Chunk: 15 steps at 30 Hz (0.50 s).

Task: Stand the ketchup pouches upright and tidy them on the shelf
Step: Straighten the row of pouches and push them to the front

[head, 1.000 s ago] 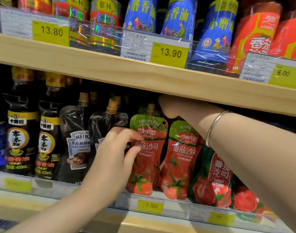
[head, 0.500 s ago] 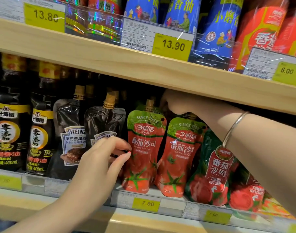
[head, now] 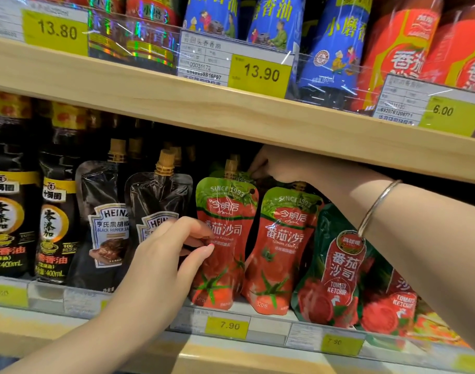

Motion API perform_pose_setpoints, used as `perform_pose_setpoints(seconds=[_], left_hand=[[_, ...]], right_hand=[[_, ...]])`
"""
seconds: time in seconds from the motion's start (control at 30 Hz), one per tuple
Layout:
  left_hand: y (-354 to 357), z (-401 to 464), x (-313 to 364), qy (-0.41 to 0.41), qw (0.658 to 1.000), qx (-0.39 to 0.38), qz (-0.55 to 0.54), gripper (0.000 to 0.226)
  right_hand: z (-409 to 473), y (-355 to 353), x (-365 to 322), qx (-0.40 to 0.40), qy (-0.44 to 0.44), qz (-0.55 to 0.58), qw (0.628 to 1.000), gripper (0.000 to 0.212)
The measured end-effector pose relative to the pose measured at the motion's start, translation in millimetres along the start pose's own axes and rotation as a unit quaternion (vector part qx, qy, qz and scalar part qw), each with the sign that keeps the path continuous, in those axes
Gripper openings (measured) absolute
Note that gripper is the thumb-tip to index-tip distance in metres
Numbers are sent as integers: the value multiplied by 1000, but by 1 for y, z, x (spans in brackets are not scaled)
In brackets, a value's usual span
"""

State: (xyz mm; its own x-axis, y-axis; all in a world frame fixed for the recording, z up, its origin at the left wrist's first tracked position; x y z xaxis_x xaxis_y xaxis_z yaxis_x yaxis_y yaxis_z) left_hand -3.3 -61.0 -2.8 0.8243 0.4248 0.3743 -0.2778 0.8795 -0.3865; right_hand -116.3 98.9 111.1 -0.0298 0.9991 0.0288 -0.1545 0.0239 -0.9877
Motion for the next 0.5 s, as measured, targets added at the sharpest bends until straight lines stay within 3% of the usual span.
perform_pose_setpoints(seconds=[0.2, 0.4, 0.5], left_hand=[[0, -1, -1, -10, 1000, -17, 14, 33], [2, -4, -4, -11, 997, -57, 53, 24], [3, -11, -5, -30, 995, -66, 63, 21]], right_hand=[[-18, -4, 1, 22, 10, -46, 999, 30], [-54, -10, 8, 147, 14, -42, 988, 36], [-74, -9, 21, 135, 47, -13, 990, 42]])
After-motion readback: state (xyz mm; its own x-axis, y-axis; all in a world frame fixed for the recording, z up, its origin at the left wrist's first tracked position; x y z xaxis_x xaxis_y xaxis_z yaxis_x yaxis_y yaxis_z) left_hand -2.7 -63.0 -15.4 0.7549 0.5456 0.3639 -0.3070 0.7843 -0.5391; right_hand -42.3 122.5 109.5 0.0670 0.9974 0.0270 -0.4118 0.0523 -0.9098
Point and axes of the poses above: each hand's wrist, its own z-axis towards the middle knuckle, its own y-axis out of the palm, x = y × z, the point moved 4 cm from there along z, towards the middle knuckle, and after that the axes turned 14 degrees about y, right-handed, at the moved point
